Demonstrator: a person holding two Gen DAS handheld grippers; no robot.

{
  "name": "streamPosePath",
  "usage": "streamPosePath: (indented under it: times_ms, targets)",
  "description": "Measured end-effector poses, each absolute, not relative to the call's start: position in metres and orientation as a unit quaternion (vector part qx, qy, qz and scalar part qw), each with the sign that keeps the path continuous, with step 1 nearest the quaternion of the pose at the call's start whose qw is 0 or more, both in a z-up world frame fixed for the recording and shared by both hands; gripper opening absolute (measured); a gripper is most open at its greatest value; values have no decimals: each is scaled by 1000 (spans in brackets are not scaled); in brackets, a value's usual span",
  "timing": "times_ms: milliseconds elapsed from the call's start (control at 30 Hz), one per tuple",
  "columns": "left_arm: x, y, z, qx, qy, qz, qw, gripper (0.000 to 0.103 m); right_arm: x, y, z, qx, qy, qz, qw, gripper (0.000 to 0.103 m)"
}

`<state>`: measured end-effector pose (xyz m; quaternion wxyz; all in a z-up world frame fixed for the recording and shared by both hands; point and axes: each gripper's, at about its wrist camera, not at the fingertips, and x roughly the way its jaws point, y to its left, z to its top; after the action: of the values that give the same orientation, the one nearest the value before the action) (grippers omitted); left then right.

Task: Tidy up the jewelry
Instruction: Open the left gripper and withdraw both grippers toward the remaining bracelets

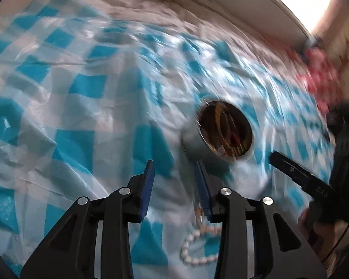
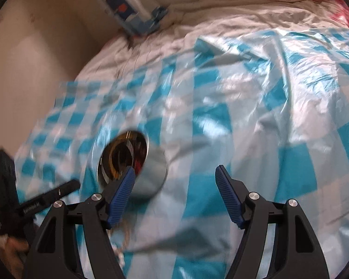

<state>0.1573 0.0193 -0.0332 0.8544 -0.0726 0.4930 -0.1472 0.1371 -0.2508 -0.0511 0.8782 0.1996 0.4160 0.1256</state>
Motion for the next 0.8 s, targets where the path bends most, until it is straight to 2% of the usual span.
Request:
streamPosePath:
  times_ms: [167, 333, 467, 633, 800]
  targets:
    - [118, -5, -40, 33, 502, -224, 835, 34, 111, -218, -56, 131, 434, 149, 879, 69]
    - [93, -16, -59, 96, 514, -245, 816, 34, 102, -188, -60, 78, 436, 162, 882, 69]
    - [83, -17, -67, 120, 516, -236, 814, 34, 100, -165, -68, 34, 438, 165, 883, 69]
    - [88, -5, -61, 114, 510, -194, 830, 34, 99, -144, -80, -83, 443, 99, 887, 69]
    - [87, -2, -52, 104, 494, -206, 838, 34, 91, -175, -71, -72, 431, 59, 897, 69]
